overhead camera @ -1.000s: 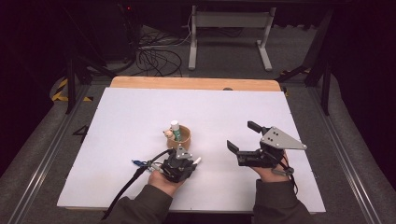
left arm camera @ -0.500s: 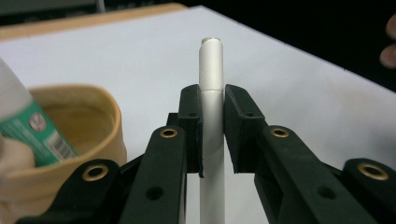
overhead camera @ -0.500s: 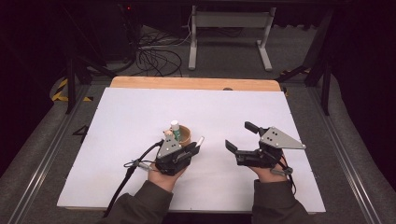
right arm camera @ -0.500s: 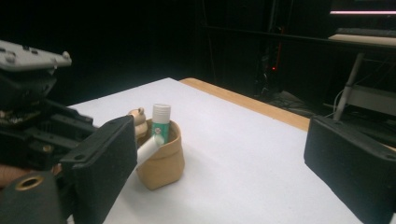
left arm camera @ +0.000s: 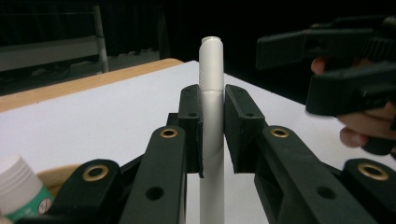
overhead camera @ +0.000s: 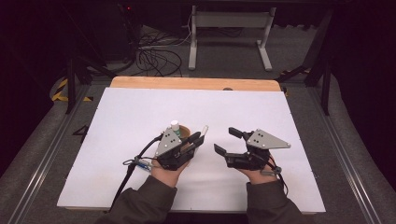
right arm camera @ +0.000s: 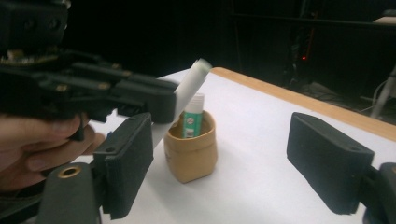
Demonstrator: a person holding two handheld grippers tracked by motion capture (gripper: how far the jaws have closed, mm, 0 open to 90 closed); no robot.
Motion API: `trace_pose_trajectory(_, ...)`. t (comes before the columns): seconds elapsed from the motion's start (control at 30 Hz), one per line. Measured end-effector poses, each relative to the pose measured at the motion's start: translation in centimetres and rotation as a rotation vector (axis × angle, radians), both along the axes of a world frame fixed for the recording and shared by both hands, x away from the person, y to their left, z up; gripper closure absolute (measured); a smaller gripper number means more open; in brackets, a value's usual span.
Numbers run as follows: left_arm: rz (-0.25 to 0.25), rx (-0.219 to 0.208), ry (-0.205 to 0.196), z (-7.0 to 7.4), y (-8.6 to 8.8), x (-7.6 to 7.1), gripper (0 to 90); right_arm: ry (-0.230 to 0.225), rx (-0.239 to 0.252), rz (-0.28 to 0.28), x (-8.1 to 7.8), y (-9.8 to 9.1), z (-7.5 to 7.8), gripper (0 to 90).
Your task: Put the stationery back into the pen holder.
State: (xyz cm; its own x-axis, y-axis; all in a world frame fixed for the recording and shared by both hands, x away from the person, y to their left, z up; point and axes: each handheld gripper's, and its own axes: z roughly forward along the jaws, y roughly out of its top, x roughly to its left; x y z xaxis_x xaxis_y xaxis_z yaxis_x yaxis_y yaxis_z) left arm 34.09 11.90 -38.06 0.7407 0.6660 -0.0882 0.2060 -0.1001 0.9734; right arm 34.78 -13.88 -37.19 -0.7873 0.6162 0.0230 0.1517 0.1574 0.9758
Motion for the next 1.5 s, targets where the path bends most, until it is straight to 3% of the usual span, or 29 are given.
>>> trace_pose_trajectory(0.17,-0.018,-0.004,-0.015,0.7,-0.4,0.1,78.0,0.005,-0.016,0.046,0.0,0.5,-0.3,34.2)
trace_pose_trajectory(0.37,-0.028,-0.019,-0.023,1.0,-0.7,0.1,78.0,0.026,-0.026,0.088,0.0,1.4,-0.8,39.1)
trace_pose_trajectory(0.9,-0.055,-0.03,-0.043,1.4,-1.4,0.0,78.0,0.082,0.062,0.121,0.2,2.4,-1.4,50.1)
trace_pose_trajectory(1.5,-0.076,-0.055,-0.048,1.7,-1.4,-0.2,78.0,0.123,0.096,0.147,0.4,2.6,-2.0,64.7)
